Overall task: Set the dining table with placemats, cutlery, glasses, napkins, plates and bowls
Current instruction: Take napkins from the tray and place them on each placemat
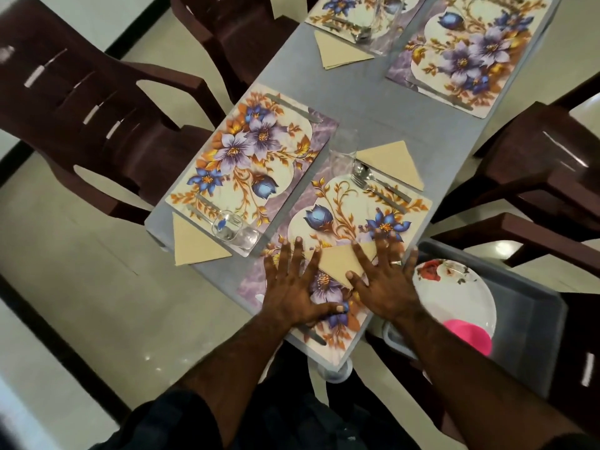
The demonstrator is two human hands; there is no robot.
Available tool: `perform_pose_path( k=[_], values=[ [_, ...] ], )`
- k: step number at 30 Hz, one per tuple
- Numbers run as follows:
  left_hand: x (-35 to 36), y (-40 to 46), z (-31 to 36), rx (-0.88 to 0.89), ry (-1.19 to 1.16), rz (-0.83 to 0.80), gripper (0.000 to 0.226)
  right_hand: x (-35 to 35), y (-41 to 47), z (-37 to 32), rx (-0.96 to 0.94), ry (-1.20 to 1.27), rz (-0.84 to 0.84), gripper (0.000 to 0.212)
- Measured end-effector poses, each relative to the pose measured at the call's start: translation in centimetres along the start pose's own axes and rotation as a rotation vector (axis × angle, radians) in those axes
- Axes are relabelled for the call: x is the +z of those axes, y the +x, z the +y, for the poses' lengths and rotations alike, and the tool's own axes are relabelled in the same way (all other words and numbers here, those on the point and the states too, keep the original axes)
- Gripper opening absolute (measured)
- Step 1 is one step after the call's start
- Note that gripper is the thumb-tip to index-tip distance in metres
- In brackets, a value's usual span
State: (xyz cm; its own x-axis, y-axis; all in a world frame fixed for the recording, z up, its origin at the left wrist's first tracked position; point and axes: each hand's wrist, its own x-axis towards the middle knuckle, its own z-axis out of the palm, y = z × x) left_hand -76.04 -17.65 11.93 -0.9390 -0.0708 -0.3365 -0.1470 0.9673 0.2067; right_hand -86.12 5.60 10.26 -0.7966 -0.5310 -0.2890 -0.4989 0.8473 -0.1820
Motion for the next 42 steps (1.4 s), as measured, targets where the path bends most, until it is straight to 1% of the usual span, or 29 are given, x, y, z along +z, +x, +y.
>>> perform_pose_path(
  k=[2,5,8,10,12,13,14,16,18,20,22,23,26,28,29,30,32,34,36,38,39,42],
  values=[
    [-0.4,-0.3,-0.3,-0.029,-0.007,-0.028,0.136,-0.6,-0.3,1.6,0.048,-0.007,0.038,0.084],
    [-0.7,-0.6,-0.5,-0.055,-0.007,-0.054,0.136,-1.5,-0.5,3.3,0.052,-0.032,0.052,0.085],
    [-0.8,-0.4,0.0,-0.101,-0.042,-0.004,0.125,-2.5,-0.2,3.4,0.099,-0.027,0.079,0.085],
    [-1.4,0.3,0.4,-0.082,-0.078,0.108,0.106,-3.2,0.4,2.9,0.143,0.022,0.090,0.078],
    [-2.2,1.7,0.8,0.024,-0.099,0.263,0.074,-3.8,1.1,2.2,0.149,0.062,0.111,0.068],
    [-2.5,2.7,1.0,0.060,-0.094,0.311,0.059,-4.0,1.5,1.8,0.140,0.081,0.124,0.062],
    [-3.0,3.7,1.3,0.055,-0.084,0.309,0.051,-4.2,1.8,1.5,0.131,0.098,0.137,0.058],
    [-4.0,5.5,1.7,-0.038,-0.074,0.187,0.053,-4.6,2.5,0.9,0.122,0.121,0.159,0.052],
    [-4.6,6.9,1.9,-0.147,-0.133,0.055,0.054,-4.9,3.0,0.7,0.131,0.149,0.143,0.046],
    [-5.4,7.6,1.9,-0.207,-0.192,-0.026,0.040,-5.1,3.3,0.8,0.130,0.203,0.107,0.048],
    [-6.1,7.7,2.1,-0.202,-0.214,-0.047,0.022,-5.4,3.5,0.9,0.132,0.305,0.087,0.053],
    [-6.2,7.4,2.2,-0.194,-0.227,-0.060,0.017,-5.6,3.5,1.0,0.142,0.358,0.069,0.057],
    [-6.3,6.1,2.2,-0.156,-0.313,-0.118,0.022,-6.3,3.2,0.8,0.122,0.472,-0.009,0.071],
    [-6.6,5.1,1.9,-0.087,-0.426,-0.165,0.024,-6.6,2.9,0.3,0.080,0.477,-0.079,0.076],
    [-7.0,4.6,1.9,-0.048,-0.479,-0.179,0.031,-6.9,2.8,0.0,0.056,0.470,-0.104,0.073],
    [-7.4,4.0,1.9,-0.017,-0.522,-0.193,0.039,-7.2,2.7,-0.3,0.042,0.466,-0.123,0.066],
    [-8.2,3.2,1.6,0.006,-0.575,-0.200,0.045,-8.0,2.5,-0.9,0.053,0.477,-0.136,0.042],
    [-9.1,2.5,1.0,0.007,-0.622,-0.191,0.036,-8.7,1.9,-1.3,0.064,0.488,-0.132,0.024],
    [-9.8,1.7,0.3,0.007,-0.656,-0.175,0.022,-9.2,1.2,-1.6,0.070,0.552,-0.105,0.012],
    [-10.2,1.2,-0.5,-0.008,-0.698,-0.168,0.013,-9.5,0.3,-1.5,0.113,0.718,-0.094,0.007],
    [-10.3,0.7,-0.9,-0.018,-0.745,-0.165,0.012,-9.7,-0.4,-1.5,0.149,0.798,-0.089,0.007],
    [-10.9,-0.9,-2.1,-0.088,-1.042,-0.193,0.012,-10.3,-2.9,-1.9,0.222,1.072,-0.036,0.010]
  ],
)
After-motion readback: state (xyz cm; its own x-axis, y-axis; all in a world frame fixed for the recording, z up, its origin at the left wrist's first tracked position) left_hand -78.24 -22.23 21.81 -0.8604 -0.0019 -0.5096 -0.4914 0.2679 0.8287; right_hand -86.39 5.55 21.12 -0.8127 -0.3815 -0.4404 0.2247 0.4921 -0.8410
